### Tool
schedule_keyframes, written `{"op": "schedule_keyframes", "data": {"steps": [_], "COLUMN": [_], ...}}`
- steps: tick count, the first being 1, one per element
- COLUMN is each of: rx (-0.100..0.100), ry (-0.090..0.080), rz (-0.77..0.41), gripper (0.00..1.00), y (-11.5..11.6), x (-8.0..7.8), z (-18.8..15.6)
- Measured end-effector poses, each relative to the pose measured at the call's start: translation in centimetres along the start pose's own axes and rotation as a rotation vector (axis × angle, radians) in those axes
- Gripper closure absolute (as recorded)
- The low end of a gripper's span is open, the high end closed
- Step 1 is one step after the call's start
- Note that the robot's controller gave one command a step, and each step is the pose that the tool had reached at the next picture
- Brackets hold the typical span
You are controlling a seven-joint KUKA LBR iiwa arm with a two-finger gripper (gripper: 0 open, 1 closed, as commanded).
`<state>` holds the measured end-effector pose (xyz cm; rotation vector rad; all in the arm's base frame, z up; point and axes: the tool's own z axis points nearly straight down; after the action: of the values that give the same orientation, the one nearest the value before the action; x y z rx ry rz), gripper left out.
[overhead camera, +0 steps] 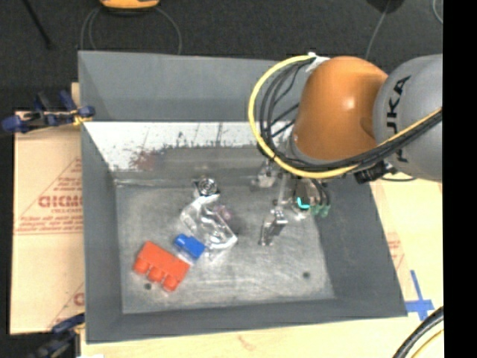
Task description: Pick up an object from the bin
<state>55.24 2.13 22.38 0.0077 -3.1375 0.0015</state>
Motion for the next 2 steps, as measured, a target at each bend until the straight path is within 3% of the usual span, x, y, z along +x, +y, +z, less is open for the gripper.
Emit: {"op": "schedule_keyframes", "data": {"steps": [1,2], "rx": [0.003,-0.005], "ry": [-0.026,-0.042], "rz": [-0.232,-0.385], "gripper": [0.00,0.00], "y": [5.3,8.7], "x": [-1.3,-0.1], "z": [13.2,13.7]}}
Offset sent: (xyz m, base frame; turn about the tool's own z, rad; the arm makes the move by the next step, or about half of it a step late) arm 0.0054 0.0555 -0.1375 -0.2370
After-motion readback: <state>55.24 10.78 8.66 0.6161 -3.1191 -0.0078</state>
